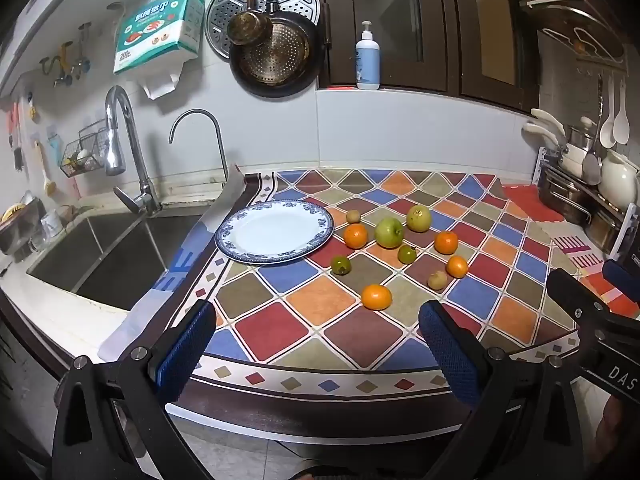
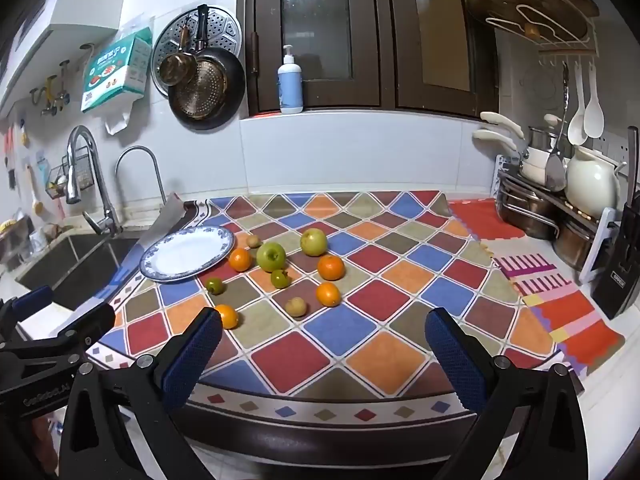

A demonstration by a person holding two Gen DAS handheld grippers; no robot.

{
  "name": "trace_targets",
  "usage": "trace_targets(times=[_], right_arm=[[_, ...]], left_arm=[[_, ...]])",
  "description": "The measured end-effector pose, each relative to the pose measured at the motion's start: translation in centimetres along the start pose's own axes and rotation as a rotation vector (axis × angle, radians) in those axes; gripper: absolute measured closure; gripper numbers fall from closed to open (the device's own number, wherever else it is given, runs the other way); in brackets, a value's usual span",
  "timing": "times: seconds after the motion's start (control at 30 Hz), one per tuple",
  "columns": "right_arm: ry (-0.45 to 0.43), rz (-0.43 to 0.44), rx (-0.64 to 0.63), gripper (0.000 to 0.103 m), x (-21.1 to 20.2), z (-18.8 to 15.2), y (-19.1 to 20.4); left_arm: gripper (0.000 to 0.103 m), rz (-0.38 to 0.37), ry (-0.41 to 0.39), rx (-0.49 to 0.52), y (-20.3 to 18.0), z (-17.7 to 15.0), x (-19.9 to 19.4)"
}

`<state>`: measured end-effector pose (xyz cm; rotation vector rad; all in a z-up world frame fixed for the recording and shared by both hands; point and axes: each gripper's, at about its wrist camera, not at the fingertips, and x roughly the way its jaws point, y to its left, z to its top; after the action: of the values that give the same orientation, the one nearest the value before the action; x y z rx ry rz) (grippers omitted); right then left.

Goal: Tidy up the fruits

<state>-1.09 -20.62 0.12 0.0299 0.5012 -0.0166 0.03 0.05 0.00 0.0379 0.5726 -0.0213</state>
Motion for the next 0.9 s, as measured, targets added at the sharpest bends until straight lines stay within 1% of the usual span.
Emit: trace_targets(times=[0.23, 0.43, 0.57, 0.9], right_arm=[[0.001, 0.001, 0.006, 0.001, 0.0, 0.0, -0.1], [-0.003, 0.002, 0.004, 0.001, 0.0, -0.1, -0.1], [0.0, 0.001, 0.003, 0.001, 0.0, -0.1, -0.1], [-0.001, 0.011, -0.001, 0.001, 0.1, 0.2, -0.4]], left_arm=[[0.0, -0.01, -0.001, -0.009, 0.4, 0.4, -0.2], [0.0, -0.002, -0.003, 0.002, 0.6, 0.6, -0.1], [0.0, 0.002, -0.011, 0.008, 0.2, 0.2, -0.3], [0.0, 0.015, -0.027, 0.002, 0.0, 0.5, -0.9]])
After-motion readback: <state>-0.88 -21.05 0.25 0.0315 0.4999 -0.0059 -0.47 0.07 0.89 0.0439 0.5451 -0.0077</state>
